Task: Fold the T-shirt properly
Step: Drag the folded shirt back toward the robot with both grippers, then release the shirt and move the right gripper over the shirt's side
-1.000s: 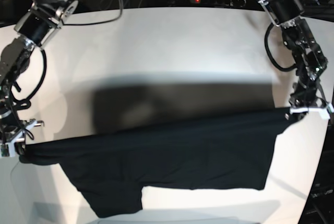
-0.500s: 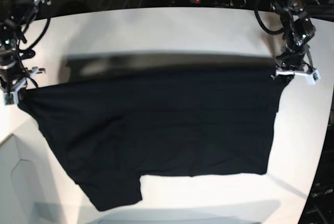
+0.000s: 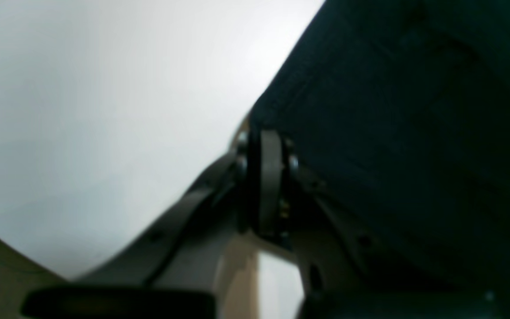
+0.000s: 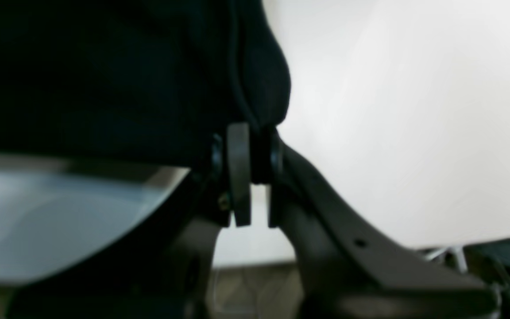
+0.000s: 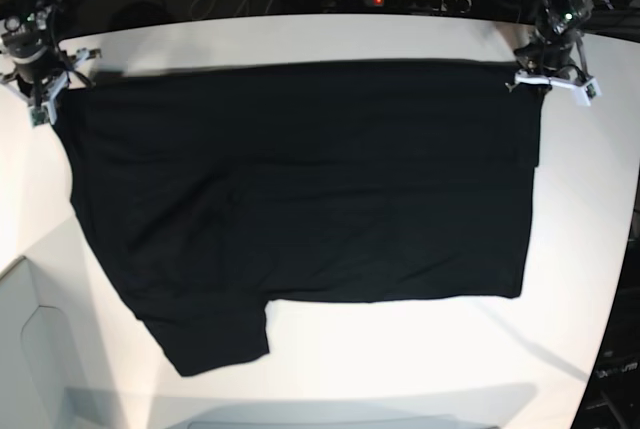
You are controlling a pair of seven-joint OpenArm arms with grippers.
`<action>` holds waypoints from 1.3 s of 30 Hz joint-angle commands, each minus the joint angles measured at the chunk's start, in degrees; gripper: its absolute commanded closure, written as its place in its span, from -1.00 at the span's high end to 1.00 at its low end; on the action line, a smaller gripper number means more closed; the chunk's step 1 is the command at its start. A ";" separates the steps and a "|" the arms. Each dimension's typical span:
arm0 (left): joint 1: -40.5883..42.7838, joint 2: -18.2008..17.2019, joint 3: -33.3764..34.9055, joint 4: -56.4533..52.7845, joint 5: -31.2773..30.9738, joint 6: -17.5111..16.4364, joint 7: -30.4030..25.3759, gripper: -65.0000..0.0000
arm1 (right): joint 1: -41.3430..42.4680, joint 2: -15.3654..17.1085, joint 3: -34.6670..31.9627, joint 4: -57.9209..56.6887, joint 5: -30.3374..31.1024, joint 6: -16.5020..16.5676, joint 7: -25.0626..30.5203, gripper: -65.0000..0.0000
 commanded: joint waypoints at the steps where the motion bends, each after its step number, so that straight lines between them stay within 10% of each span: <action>1: 0.87 -0.92 -0.44 1.93 -0.31 -0.12 -1.15 -1.00 | -0.63 0.46 0.38 1.07 0.21 -0.29 0.97 -1.00; 29: 5.44 -0.74 -6.15 5.18 -0.31 -0.12 7.12 -0.98 | -7.75 -1.21 0.38 0.72 0.03 -0.29 0.97 -1.00; 39: 5.44 -0.74 -6.59 5.98 -0.31 -0.12 6.50 0.04 | -7.22 -1.83 2.84 3.70 0.21 -0.29 0.97 -0.09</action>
